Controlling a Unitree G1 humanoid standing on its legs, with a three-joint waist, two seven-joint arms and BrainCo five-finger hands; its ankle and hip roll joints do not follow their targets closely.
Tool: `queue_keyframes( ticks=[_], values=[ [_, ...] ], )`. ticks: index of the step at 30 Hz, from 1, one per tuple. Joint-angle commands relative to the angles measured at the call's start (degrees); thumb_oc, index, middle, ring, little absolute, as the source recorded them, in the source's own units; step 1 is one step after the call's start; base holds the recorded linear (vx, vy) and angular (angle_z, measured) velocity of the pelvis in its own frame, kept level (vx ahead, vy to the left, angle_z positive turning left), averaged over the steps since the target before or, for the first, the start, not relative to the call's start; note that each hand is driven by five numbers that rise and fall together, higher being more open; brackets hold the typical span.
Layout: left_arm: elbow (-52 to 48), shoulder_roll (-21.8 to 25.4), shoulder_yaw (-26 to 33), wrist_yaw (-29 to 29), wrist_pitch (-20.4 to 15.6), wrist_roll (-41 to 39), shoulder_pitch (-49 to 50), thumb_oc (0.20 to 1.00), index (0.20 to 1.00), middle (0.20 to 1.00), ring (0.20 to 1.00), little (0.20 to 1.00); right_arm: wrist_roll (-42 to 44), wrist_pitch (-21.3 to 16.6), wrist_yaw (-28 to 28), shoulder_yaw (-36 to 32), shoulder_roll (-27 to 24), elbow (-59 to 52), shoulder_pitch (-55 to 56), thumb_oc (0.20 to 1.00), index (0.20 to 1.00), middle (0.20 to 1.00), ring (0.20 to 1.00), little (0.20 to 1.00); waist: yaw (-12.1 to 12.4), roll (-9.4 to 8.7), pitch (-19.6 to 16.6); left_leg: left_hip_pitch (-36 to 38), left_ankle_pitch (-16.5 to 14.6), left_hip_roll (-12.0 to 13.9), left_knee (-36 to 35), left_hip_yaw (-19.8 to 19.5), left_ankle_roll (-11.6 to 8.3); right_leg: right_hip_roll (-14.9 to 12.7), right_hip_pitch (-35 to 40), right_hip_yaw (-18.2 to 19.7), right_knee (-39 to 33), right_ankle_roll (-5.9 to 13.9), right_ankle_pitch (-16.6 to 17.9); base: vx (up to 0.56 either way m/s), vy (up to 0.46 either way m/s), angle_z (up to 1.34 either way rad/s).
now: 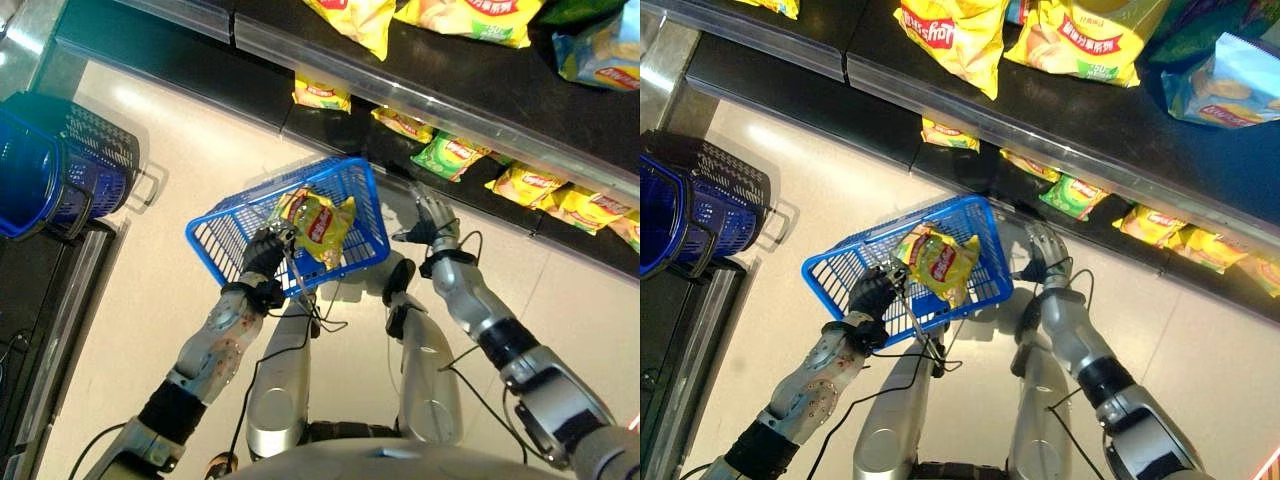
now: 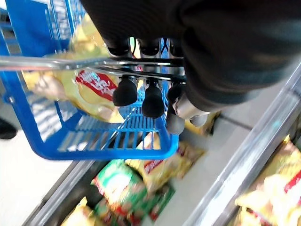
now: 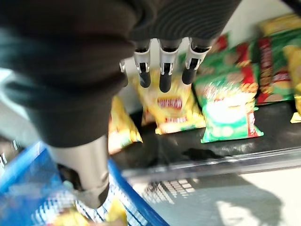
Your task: Pick up the snacks into the basket
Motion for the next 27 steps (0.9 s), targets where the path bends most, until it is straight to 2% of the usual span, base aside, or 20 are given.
queue_keyframes(
  ticks=[1, 2, 3, 5, 9, 13, 17, 19, 21, 22, 24, 25, 27],
  values=[
    [-4.5, 0.9, 4.0, -4.7, -3.0, 5.0, 4.5, 0.2, 0.2, 0.2, 0.2, 0.2, 14.4, -6.7, 3.6, -4.4, -2.7, -1.4, 2.3, 1.0, 1.0, 1.0, 1.0, 1.0, -0.6, -1.27, -1.6, 3.3, -7.9, -1.8, 3.3, 4.0, 2.83, -2.9, 3.3, 4.5, -4.0, 5.46, 3.5, 0.09, 0.135, -0.26],
    [-1.9, -0.1, 6.1, -5.7, -2.3, 5.9, 5.7, 0.2, 0.2, 0.2, 0.2, 0.2, 18.9, -7.3, 5.6, -7.5, -2.3, -1.3, 5.0, 1.0, 1.0, 1.0, 1.0, 1.0, -1.0, -1.35, -2.8, 4.9, -8.4, -2.1, 3.2, 4.6, 3.07, -3.1, 4.7, 5.1, -4.5, 5.85, 3.7, 0.08, 0.107, -0.25],
    [-1.9, -0.1, 6.1, -5.7, -2.3, 5.9, 5.7, 0.2, 0.2, 0.2, 0.2, 0.2, 18.9, -7.3, 5.6, -7.5, -2.3, -1.3, 5.0, 1.0, 1.0, 1.0, 1.0, 1.0, -1.0, -1.35, -2.8, 4.9, -8.4, -2.1, 3.2, 4.6, 3.07, -3.1, 4.7, 5.1, -4.5, 5.85, 3.7, 0.09, 0.096, -0.29],
    [0.6, -1.5, 9.7, -7.2, -1.6, 9.3, 7.4, 0.2, 0.2, 0.2, 0.2, 0.2, 23.0, -8.1, 7.9, -12.7, -1.8, -2.5, 9.3, 1.0, 1.0, 1.0, 1.0, 1.0, -1.6, -1.29, -4.9, 7.1, -9.1, -2.5, 2.7, 5.3, 3.29, -3.5, 6.7, 5.5, -5.5, 6.27, 3.8, 0.11, 0.11, -0.21],
    [2.8, -2.5, 11.7, -7.9, -1.1, 12.7, 8.1, 0.2, 0.2, 0.2, 0.2, 0.2, 24.9, -7.8, 9.0, -16.5, -0.8, -2.9, 12.2, 1.0, 1.0, 1.0, 1.0, 1.0, -2.2, -1.34, -7.2, 8.9, -9.6, -3.1, 2.2, 5.9, 3.53, -3.6, 8.3, 5.9, -6.7, 6.65, 4.1, 0.07, 0.059, -0.14],
    [5.5, -3.2, 13.5, -7.6, -0.5, 16.8, 8.5, 0.2, 0.2, 0.2, 0.2, 0.2, 28.8, -7.7, 7.7, -20.6, 2.6, -1.3, 14.1, 1.0, 1.0, 1.0, 1.0, 1.0, -3.0, -1.42, -10.0, 11.4, -9.5, -3.1, -0.3, 7.3, 3.62, -2.9, 8.8, 6.7, -7.0, 7.05, 4.2, 0.07, 0.058, -0.13],
    [6.9, -3.4, 15.3, -6.6, 0.0, 21.2, 8.7, 0.2, 0.2, 0.2, 0.2, 0.2, 30.1, -6.4, 4.6, -22.4, 5.7, 1.1, 13.9, 1.0, 1.0, 1.0, 1.0, 1.0, -3.0, -1.06, -11.3, 14.6, -9.5, -1.5, -2.2, 9.6, 3.78, -3.5, 9.0, 5.4, -4.0, 7.73, 3.7, 0.06, 0.015, -0.31],
    [8.1, -3.6, 15.2, -6.6, 0.3, 22.4, 8.1, 0.2, 0.2, 0.2, 0.2, 0.2, 31.3, -6.0, 3.9, -23.5, 6.8, 1.4, 14.3, 1.0, 1.0, 1.0, 1.0, 1.0, -3.4, -0.71, -11.8, 15.8, -9.5, -1.0, -2.2, 9.4, 3.66, -2.7, 9.9, 7.9, -2.7, 7.54, 2.7, 0.06, -0.057, -0.38],
    [8.9, -4.0, 15.1, -6.7, 0.8, 23.5, 8.4, 0.2, 0.2, 0.2, 0.2, 0.2, 32.3, -5.7, 3.3, -24.1, 7.7, 1.8, 14.2, 1.0, 1.0, 1.0, 1.0, 1.0, -3.2, -0.15, -13.0, 17.3, -9.6, -0.5, -2.6, 10.0, 3.45, -3.0, 10.6, 9.3, -2.9, 7.42, 2.0, 0.11, -0.119, -0.35],
    [8.9, -4.4, 14.9, -7.0, 1.0, 24.0, 9.4, 0.2, 0.2, 0.2, 0.2, 0.2, 32.2, -5.2, 2.8, -23.8, 8.2, 2.7, 13.8, 1.0, 1.0, 1.0, 1.0, 1.0, -2.7, 0.4, -14.4, 19.1, -9.6, 0.4, -3.5, 11.3, 2.92, -4.7, 11.9, 9.2, -4.4, 7.74, 3.1, 0.14, -0.142, -0.29],
    [9.1, -4.5, 14.8, -7.2, 1.0, 24.3, 9.8, 0.2, 0.2, 0.2, 0.2, 0.2, 32.0, -5.0, 2.3, -23.8, 8.3, 2.8, 13.2, 1.0, 1.0, 1.0, 1.0, 1.0, -2.5, 0.57, -14.9, 19.7, -9.4, 0.9, -4.1, 12.1, 2.5, -5.3, 12.5, 9.2, -5.4, 8.05, 4.3, 0.07, -0.183, -0.49],
    [9.0, -4.6, 14.8, -7.2, 1.0, 24.4, 10.2, 0.2, 0.2, 0.2, 0.2, 0.2, 31.9, -4.9, 2.0, -23.9, 8.5, 2.5, 12.8, 1.0, 1.0, 1.0, 1.0, 1.0, -2.5, 0.71, -15.5, 20.0, -8.9, 1.8, -4.6, 12.6, 1.86, -5.4, 12.7, 9.5, -5.9, 8.3, 4.7, 0.05, -0.298, -0.51],
    [9.5, -4.8, 14.8, -7.1, 0.9, 24.1, 10.4, 0.2, 0.2, 0.2, 0.2, 0.2, 31.5, -4.8, 1.7, -23.6, 8.3, 2.1, 12.3, 1.0, 1.0, 1.0, 1.0, 1.0, -2.5, 0.96, -16.5, 20.9, -7.9, 3.7, -5.7, 13.7, 0.65, -4.6, 12.7, 10.4, -6.2, 8.38, 3.3, 0.06, -0.277, -0.45]
  ],
)
